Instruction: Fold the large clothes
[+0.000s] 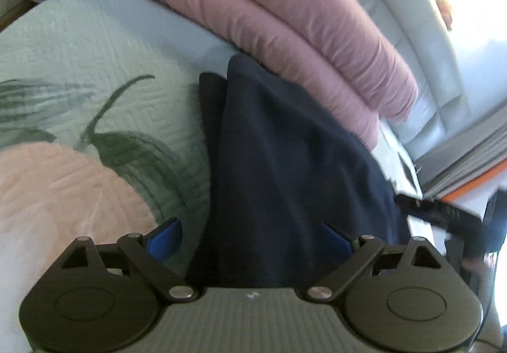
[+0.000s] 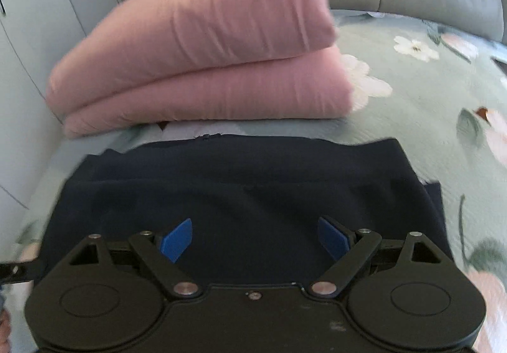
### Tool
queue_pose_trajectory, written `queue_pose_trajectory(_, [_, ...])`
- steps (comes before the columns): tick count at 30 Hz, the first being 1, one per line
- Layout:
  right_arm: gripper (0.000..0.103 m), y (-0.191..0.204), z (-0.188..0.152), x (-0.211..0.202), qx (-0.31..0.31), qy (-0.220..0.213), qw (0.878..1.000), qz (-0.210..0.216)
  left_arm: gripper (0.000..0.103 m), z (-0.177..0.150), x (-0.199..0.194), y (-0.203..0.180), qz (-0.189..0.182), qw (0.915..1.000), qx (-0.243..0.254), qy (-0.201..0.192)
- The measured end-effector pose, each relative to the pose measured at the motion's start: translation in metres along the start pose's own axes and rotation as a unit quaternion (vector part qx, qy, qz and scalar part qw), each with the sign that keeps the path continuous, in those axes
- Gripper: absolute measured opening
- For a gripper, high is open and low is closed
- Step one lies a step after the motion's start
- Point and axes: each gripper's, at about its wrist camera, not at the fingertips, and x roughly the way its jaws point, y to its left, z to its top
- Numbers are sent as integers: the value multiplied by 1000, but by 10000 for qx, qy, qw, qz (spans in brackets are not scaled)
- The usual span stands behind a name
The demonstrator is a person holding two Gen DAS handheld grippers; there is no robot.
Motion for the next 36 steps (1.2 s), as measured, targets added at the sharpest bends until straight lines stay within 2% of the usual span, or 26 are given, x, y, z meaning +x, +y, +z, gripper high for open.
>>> queue_pose_trajectory(1, [101,5,2,12,-95,43,9999,-96,100,1,2,0,-89,9999,81,-41])
queue_pose_trajectory(4, [101,16,2,27,-219,79,9994,-270,101,11,12,1,-208,9997,92,-111])
queue_pose_trajectory(6, [102,14,6,38,-54,92,9996,-265,101,21,23,2,-265,9995,148,-95])
queue_pose_trajectory(10, [103,5,15,73,228,553,9981,-139,103,37,41,-4,-271,9990,351,-17])
queue_pose_trajectory(13, [103,4,20,74,99,611,9980,-126,103,42,47,-9,-168,9993,335,-52])
queue_pose_trajectory(15, [103,5,12,65,-63,513,9986,-116,103,39,45,-9,-255,9989,398,48])
queue_pose_trajectory(18, [103,3,-11,48,86,361,9993,-11,102,30,38,-6,-391,9973,554,295])
queue_pose_trajectory(21, [103,7,-44,22,-4,130,9999,28,102,18,27,-1,-520,9965,454,475])
queue_pose_trajectory(23, [103,12,-66,6,-86,153,9997,150,102,12,23,3,-643,9956,355,584])
queue_pose_trajectory(26, [103,22,-100,-17,-548,-74,9985,36,103,5,22,8,-829,9936,188,747])
queue_pose_trajectory(28, [103,20,-113,-28,-413,-148,9990,11,103,2,24,9,-947,9915,50,888])
queue_pose_trajectory(32, [103,14,-142,-43,-141,-371,9992,-3,103,-5,24,5,-924,9913,44,940])
queue_pose_trajectory(34, [103,15,-145,-47,-196,-354,9992,-14,103,-6,26,4,-860,9924,-41,883])
queue_pose_trajectory(36, [102,17,-129,-48,-251,-154,9996,1,103,-3,34,2,-899,9924,-202,819])
